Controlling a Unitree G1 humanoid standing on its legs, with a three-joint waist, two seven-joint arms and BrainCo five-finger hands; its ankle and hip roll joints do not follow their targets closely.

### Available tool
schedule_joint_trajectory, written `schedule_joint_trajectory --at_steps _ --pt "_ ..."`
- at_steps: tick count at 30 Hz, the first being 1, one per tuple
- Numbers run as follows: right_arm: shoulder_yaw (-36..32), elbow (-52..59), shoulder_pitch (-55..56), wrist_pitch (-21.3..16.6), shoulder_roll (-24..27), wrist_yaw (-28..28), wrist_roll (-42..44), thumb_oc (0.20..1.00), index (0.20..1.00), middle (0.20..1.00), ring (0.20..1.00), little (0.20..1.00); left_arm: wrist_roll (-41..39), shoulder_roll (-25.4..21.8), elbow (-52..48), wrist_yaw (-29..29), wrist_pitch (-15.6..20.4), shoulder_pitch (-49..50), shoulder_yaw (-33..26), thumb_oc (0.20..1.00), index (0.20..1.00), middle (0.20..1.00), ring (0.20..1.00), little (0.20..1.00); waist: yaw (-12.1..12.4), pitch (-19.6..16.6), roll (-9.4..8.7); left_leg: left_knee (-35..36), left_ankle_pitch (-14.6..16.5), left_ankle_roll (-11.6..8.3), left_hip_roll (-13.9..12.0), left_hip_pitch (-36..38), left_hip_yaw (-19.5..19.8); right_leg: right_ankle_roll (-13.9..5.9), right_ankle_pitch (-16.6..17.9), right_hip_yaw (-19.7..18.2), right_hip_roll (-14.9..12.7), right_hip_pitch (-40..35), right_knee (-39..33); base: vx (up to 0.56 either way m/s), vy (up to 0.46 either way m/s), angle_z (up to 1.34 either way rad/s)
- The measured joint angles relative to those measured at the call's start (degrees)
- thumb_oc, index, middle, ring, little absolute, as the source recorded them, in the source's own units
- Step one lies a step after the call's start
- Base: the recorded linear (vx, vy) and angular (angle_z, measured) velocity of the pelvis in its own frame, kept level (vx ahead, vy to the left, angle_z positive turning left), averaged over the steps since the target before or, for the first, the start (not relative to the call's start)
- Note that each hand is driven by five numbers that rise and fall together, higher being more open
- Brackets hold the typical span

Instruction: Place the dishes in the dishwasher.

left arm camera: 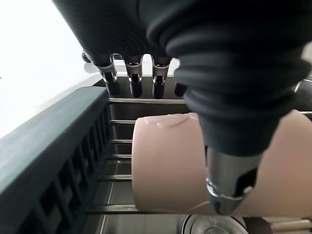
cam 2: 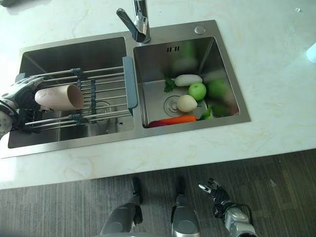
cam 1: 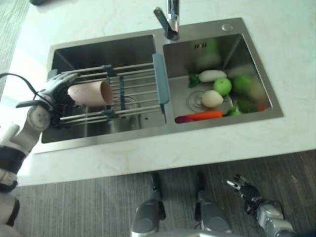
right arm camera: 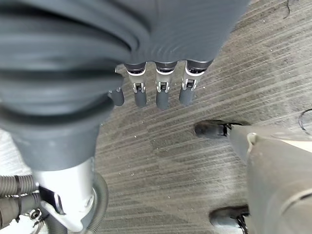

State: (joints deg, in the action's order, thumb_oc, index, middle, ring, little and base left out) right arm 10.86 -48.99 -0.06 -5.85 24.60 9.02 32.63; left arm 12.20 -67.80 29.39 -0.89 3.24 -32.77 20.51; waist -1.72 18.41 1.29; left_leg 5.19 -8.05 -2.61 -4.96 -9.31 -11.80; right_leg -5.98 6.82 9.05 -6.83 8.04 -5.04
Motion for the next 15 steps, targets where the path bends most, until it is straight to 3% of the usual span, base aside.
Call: schedule_joint_trajectory --at_steps 8,15 --pt "0.5 0.1 -0.2 0.1 0.0 -0.6 0.0 1.0 1.0 1.0 1.0 1.0 -1.7 0.1 1.2 -3.4 -2.1 0.0 -0.4 1.0 1.0 1.0 1.0 1.0 -0.3 0.0 -0.02 0.0 0.2 -0.53 -0.2 0.2 0.3 -0.42 -0.3 0.5 0.1 -0.5 -0.3 -0.04 0.017 0.03" --pt "2.0 0.3 -0.4 0.4 0.2 -1.0 0.1 1.0 1.0 1.0 1.0 1.0 4.7 -0.1 1.6 -2.2 -2.1 -1.0 2.1 1.0 1.0 1.0 1.0 1.0 -0.4 0.1 0.14 0.0 -0.2 -0.14 -0.1 -0.6 0.2 0.09 0.0 0.6 0.1 0.4 0.0 0.0 0.002 0.0"
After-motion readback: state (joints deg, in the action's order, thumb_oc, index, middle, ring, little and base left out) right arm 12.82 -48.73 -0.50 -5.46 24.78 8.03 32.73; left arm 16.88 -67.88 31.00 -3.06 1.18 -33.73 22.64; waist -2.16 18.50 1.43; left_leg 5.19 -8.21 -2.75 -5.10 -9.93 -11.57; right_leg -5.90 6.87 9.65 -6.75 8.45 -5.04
